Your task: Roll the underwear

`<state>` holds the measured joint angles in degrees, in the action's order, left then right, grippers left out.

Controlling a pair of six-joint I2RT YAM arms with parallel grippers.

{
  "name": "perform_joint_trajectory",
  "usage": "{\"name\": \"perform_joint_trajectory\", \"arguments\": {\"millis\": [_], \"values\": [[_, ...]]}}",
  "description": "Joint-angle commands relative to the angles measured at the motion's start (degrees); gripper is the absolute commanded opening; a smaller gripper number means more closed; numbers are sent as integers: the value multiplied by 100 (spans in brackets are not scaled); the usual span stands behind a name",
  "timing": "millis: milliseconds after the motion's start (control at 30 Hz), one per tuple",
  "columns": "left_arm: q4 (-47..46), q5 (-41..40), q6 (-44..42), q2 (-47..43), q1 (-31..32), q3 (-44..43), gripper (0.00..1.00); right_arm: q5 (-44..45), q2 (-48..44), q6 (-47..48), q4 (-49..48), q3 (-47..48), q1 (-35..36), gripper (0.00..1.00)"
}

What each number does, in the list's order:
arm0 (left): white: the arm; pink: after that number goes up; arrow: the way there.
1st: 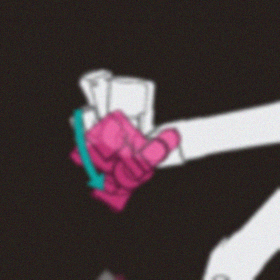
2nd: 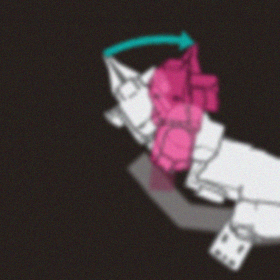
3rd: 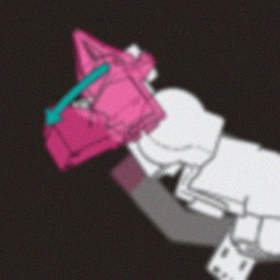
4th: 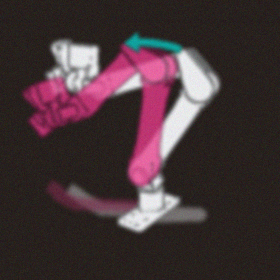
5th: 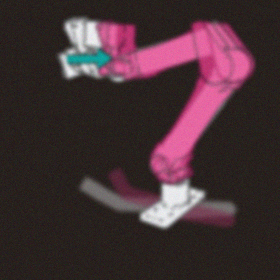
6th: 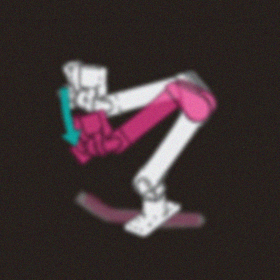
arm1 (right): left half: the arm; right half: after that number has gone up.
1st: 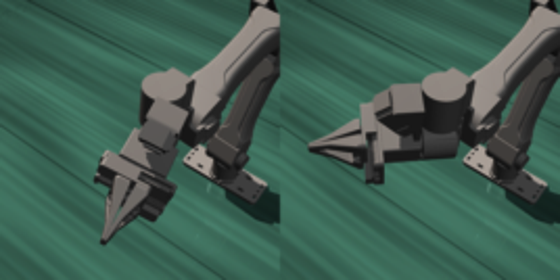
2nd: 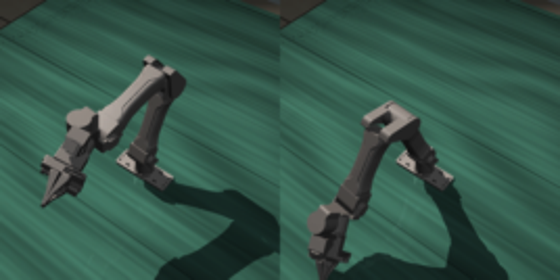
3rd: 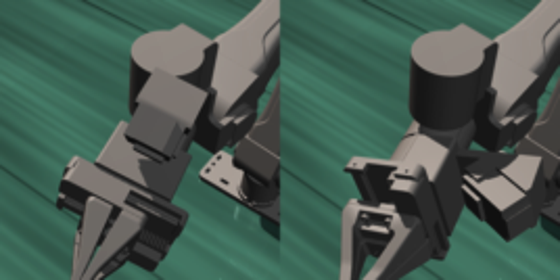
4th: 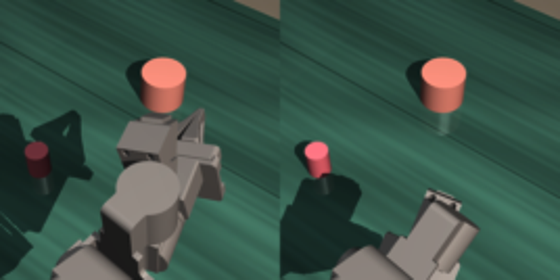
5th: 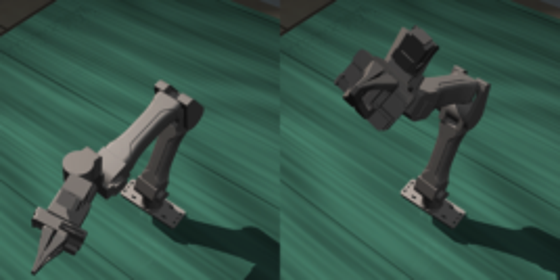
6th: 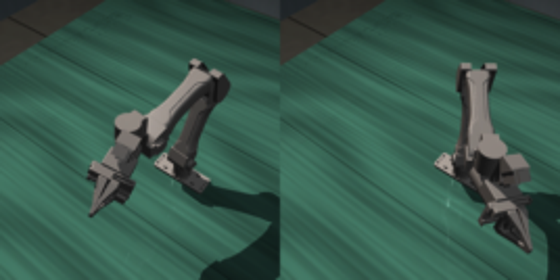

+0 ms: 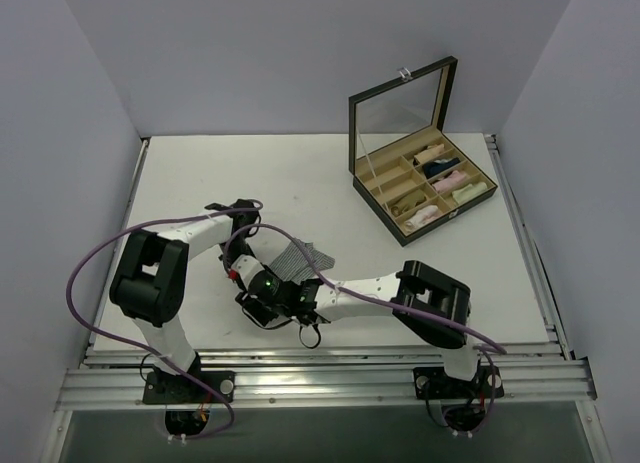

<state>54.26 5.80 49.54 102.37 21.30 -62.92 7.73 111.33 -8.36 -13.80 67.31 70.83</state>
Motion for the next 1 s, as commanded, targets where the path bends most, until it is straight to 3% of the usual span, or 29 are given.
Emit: {"name": "perform_joint_trajectory", "arguments": {"millis": [0,433,467,600,633,767,800,967], "values": [[225,-114,108,169,50,-81,2,466,12,45,-140,54,142,50],[269,-123,161,249,50,-10,2,1222,618,-43,-114,239,379,40],[269,-123,161,249,50,-2,2,1266,644,-43,-114,274,379,38],[330,-88,91,223,50,-45,2,1101,724,-121,-122,248,335,4],[374,-106,56,179,41,-132,4,908,645,-183,-175,161,292,2],[366,-167,-67,-269,-283,-291,29,-295,267,-867,-737,-603,-33,0],[331,-132,-102,-487,-528,-300,40,-524,223,-1052,-990,-909,-191,0],[-46,-45,-234,-1104,-891,-186,52,-1597,178,-1729,-1607,-1483,-429,0]]}}
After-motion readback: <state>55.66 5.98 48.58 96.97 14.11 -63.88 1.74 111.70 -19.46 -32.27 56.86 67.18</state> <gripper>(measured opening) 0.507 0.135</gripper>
